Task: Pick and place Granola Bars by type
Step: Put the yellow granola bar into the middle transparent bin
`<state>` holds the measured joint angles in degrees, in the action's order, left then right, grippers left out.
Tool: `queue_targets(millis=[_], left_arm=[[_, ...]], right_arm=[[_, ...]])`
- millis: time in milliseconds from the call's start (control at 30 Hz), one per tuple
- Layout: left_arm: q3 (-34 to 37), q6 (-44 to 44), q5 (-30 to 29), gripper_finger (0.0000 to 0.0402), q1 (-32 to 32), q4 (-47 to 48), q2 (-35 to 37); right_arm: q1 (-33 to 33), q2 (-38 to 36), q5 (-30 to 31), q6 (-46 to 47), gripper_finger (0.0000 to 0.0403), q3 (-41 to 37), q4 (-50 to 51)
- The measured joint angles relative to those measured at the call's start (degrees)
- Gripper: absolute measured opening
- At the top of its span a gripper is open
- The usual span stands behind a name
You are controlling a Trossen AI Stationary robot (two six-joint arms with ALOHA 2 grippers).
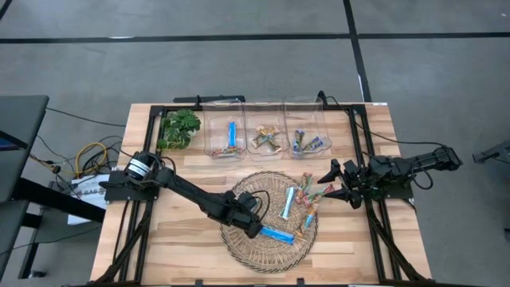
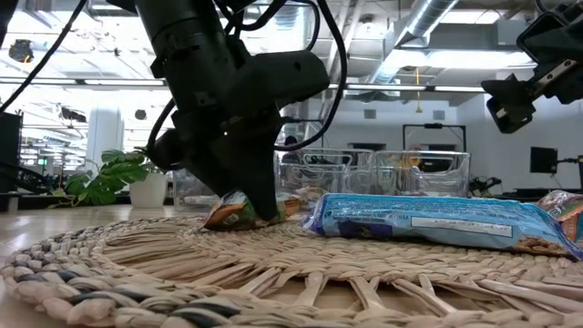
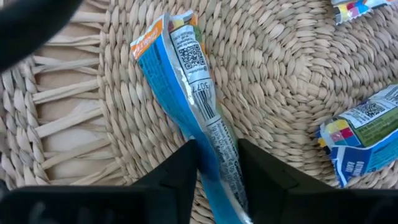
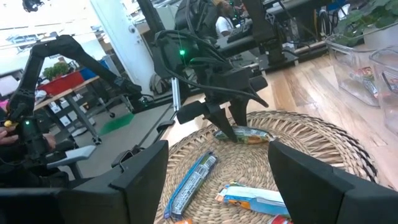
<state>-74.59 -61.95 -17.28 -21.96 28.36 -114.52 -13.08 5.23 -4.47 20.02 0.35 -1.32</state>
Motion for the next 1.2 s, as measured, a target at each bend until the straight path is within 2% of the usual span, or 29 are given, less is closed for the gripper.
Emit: queue_targets(millis=[200, 400, 800, 1200], left_arm=[[0.0, 4.41, 0.01, 0.0065, 0.0, -3.3, 0.0], [0.0, 13.97, -1.77, 0.0056, 0.22, -11.41, 0.9], [0.0, 35.93, -15.95, 0.0055, 3.06, -16.2, 6.4], [0.0, 49.41, -23.49, 0.0055, 13.7, -16.32, 9.22]], right_arm=[[0.0, 0.0, 0.0, 0.01, 0.0271, 0.01, 0.0], [0.0, 0.0, 0.0, 0.01, 0.0271, 0.01, 0.0], [0.01, -0.02, 0.0, 0.01, 0.0271, 0.01, 0.0], [0.01, -0.02, 0.0, 0.01, 0.0271, 0.0, 0.0]])
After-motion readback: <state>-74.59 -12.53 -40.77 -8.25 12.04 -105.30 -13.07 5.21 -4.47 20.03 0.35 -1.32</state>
